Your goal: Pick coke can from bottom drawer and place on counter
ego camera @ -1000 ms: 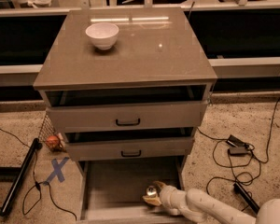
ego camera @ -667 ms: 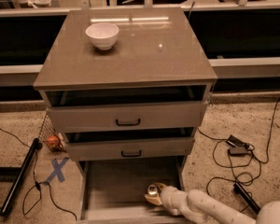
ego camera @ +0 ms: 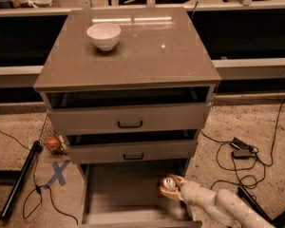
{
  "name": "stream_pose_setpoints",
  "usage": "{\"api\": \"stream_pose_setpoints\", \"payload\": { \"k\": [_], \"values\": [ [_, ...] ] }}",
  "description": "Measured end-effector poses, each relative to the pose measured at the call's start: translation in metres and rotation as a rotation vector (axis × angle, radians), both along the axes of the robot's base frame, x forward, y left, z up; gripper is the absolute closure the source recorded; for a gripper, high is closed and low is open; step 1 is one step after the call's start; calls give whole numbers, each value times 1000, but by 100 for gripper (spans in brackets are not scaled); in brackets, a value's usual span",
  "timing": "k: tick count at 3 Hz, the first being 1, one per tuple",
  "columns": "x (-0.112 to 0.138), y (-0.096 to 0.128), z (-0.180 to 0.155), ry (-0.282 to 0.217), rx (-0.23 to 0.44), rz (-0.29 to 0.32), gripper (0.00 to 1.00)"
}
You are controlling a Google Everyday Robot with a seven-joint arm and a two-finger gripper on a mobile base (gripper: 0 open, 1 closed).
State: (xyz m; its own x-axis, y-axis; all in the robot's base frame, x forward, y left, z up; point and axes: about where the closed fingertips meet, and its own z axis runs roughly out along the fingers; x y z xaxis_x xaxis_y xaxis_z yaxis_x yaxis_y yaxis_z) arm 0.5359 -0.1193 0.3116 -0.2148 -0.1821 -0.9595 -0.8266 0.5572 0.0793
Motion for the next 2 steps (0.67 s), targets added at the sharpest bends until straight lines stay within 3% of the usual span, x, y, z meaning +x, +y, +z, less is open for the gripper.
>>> {"api": "stream_pose_setpoints", "payload": {
  "k": [1, 2],
  "values": [
    [-68, -15, 123, -68, 13, 194, 100],
    [-87, -26, 195, -63, -51, 324, 100]
  ]
}}
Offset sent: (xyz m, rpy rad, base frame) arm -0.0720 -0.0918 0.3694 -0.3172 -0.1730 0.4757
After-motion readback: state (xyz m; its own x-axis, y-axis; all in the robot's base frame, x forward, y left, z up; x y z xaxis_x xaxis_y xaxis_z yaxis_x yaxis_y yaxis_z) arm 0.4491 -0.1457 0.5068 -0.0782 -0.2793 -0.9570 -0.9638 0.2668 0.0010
